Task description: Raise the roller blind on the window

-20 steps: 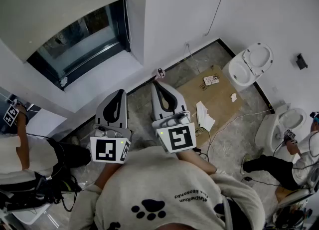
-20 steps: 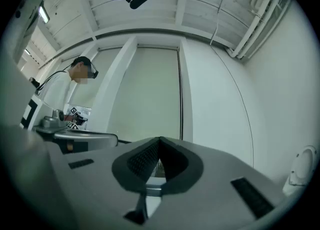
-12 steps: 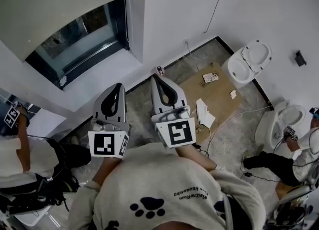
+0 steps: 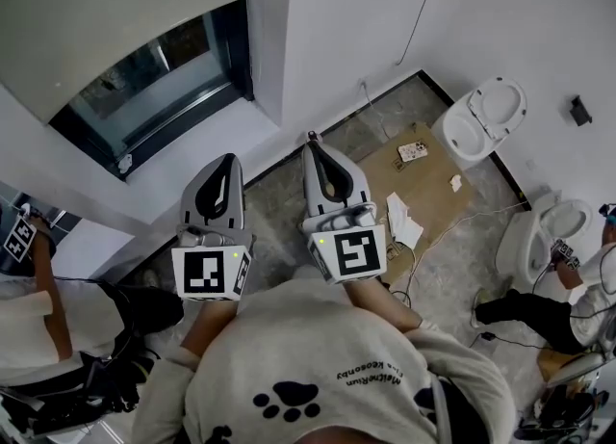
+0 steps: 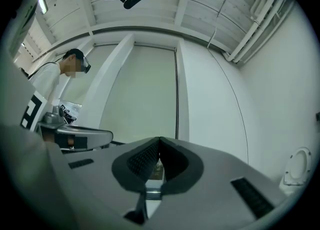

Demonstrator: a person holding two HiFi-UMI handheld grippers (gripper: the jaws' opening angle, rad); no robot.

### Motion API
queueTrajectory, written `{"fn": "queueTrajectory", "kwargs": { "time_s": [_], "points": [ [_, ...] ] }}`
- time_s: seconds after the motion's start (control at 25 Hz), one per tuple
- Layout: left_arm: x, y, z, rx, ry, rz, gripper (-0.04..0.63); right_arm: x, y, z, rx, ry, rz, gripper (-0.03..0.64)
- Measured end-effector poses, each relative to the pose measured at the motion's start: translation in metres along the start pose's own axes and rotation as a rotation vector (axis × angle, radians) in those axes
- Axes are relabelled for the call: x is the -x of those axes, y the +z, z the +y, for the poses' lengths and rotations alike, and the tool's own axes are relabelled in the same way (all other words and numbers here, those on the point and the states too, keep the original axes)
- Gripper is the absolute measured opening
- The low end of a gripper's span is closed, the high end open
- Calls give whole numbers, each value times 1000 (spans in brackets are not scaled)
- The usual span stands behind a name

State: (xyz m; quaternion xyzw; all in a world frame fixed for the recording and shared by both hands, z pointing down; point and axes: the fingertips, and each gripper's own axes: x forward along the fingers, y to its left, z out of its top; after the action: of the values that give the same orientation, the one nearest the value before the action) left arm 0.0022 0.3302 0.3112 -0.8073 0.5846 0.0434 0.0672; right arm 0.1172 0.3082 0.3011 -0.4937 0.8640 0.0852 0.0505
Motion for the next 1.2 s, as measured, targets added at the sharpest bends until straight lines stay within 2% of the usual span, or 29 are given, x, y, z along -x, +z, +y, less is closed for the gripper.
{"fn": "queueTrajectory", "kwargs": {
  "time_s": [0.32, 0.64, 0.96, 1.2],
  "points": [
    [-22, -7, 5, 12, -15, 22, 8, -18, -4, -2, 18, -22, 5, 9],
    [-54, -18, 28, 9, 6, 27, 8, -63, -18, -7, 19, 6, 9, 9],
    [-118, -36, 60, 31, 18, 37, 8, -130, -37, -29, 21, 37, 26, 9],
    [-176, -35, 80, 17, 37, 33, 8, -190, -43, -54, 15, 63, 35, 9]
  ]
}}
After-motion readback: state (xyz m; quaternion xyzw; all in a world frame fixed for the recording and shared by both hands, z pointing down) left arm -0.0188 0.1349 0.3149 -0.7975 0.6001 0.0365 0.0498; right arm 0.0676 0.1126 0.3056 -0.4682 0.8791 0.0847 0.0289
